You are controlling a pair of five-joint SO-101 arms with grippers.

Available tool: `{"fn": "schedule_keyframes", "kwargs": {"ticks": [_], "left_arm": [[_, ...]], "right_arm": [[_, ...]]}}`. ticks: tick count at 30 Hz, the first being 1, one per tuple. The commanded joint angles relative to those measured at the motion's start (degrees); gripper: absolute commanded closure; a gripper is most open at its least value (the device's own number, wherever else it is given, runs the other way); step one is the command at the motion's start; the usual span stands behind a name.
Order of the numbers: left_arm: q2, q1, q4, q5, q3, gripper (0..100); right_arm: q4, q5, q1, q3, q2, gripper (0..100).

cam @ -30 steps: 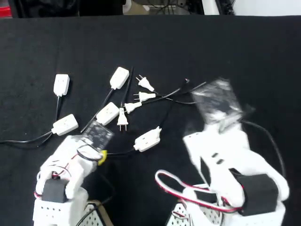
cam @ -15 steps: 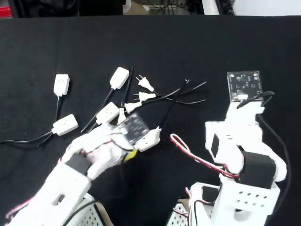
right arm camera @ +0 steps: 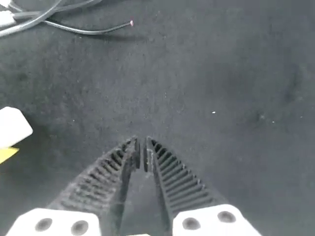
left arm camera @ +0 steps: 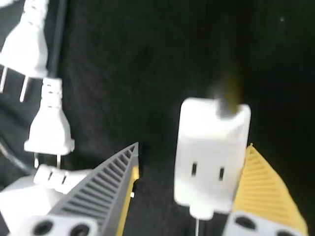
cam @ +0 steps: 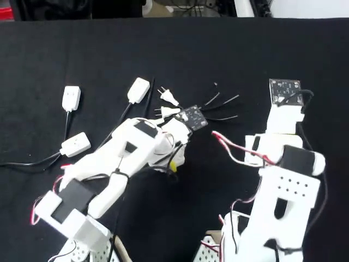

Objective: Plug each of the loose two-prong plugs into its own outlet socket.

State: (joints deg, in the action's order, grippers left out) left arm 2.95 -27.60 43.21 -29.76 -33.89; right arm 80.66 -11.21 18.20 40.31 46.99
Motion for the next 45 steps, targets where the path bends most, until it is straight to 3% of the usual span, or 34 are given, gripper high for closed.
{"fn": "schedule_keyframes", "kwargs": {"ticks": [1, 9, 17, 22, 29, 32, 36, 41, 45], "left_arm": [[1.5, -0.7, -4.9, 0.6, 2.2, 69], [1.7, -1.1, -6.6, 0.4, 1.2, 83], [1.5, -1.3, 0.9, 0.4, 1.7, 98], [-2.7, -0.7, 4.7, 0.4, 1.2, 97], [-20.1, 1.8, 15.2, 0.7, -0.5, 97], [-28.5, 8.5, 19.3, 0.7, -0.7, 97], [-35.3, 24.1, 21.5, 0.3, -1.0, 97], [-35.4, 43.0, 18.3, -9.6, -2.3, 97], [-33.3, 52.5, 8.2, -13.5, -6.5, 97]], "right_arm": [[-1.8, -0.3, 0.6, -0.1, -1.9, 98.3], [-1.8, 0.0, -3.3, 1.6, -2.0, 98.3], [-1.7, 0.2, -3.1, 1.5, -2.0, 98.2], [-1.4, 0.2, -3.1, 1.5, -2.0, 98.1], [-1.4, 0.2, -3.3, 1.8, -2.0, 98.1], [-1.5, 2.1, -3.4, 1.8, -2.0, 98.1], [-1.4, 2.9, -5.5, 1.9, -2.1, 98.0], [-3.9, 2.9, -15.0, 5.7, -2.4, 98.2], [-7.4, 2.9, -20.8, 8.3, -2.5, 98.0]]}}
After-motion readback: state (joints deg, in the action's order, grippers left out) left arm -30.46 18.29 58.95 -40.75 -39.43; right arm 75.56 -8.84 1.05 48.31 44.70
